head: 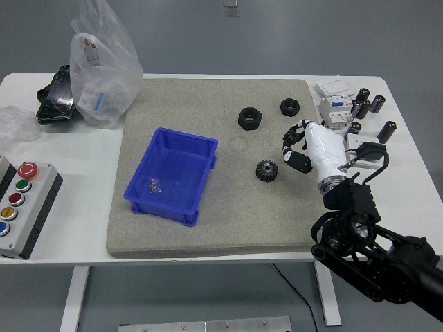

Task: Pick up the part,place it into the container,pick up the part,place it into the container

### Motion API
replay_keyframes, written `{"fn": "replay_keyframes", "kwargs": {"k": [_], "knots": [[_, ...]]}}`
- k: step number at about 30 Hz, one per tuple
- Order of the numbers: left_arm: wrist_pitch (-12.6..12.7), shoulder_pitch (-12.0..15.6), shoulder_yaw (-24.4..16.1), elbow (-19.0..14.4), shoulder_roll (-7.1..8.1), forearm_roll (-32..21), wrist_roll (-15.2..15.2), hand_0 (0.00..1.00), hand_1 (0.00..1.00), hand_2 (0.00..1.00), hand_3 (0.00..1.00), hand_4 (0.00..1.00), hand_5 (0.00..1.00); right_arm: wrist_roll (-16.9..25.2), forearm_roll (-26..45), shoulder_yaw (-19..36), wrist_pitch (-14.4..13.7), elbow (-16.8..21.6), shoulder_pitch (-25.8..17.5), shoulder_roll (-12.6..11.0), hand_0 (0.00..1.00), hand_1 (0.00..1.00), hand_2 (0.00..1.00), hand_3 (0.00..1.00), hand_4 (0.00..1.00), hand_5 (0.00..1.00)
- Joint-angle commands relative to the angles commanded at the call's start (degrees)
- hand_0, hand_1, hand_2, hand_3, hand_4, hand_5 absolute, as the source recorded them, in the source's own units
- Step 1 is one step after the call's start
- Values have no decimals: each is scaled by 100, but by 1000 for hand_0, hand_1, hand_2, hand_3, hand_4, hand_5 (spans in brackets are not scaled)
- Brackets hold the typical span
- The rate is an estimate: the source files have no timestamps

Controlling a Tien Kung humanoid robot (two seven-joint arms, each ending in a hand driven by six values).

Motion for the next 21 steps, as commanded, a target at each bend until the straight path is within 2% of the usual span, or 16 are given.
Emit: {"fn": "replay_keyframes", "kwargs": {"k": [1,2,5,6,7,8,13,14,16,19,20,21], "knots": [[1,-2,-14,0,-1,14,11,625,505,491,612,698,259,141,234,-137,-126,-2,134,42,217,450,402,472,435,41],[2,-5,-19,0,-2,20,17,625,505,491,612,698,260,287,440,-259,-233,-12,247,82,267,458,411,475,456,37],[-1,-17,-18,0,-9,19,27,625,505,491,612,698,260,878,1162,-704,-534,-66,626,214,267,458,411,475,456,37],[-2,-20,-17,0,-15,16,29,625,505,491,612,698,260,1065,1386,-864,-556,-82,761,252,267,458,411,475,456,37],[-3,-21,-15,0,-18,13,31,625,505,491,612,698,260,1195,1558,-970,-548,-92,843,270,267,458,411,475,456,37],[-2,-21,-14,0,-21,11,35,625,505,491,613,699,260,1369,1799,-1115,-524,-106,945,289,383,504,462,509,524,2],[10,-8,-67,0,-25,57,74,625,505,491,613,699,260,2028,2833,-1706,-479,-194,1266,360,383,504,462,509,524,2],[12,-7,-80,0,-26,70,82,626,506,491,613,699,260,2132,3014,-1785,-482,-222,1307,377,457,570,536,541,564,2],[15,-8,-106,0,-28,96,96,626,506,491,613,699,260,2351,3397,-1924,-456,-288,1380,413,457,570,536,541,564,2],[13,-22,-115,0,-30,109,101,626,506,491,613,699,260,2574,3983,-2084,-266,-383,1452,453,457,570,536,541,564,2],[12,-27,-114,0,-31,110,100,626,507,491,613,699,259,2599,4139,-2115,-200,-400,1461,460,611,671,649,653,538,2],[11,-30,-112,0,-31,110,99,626,507,491,613,699,259,2612,4277,-2140,-134,-413,1467,467,611,671,649,653,538,2]]}}
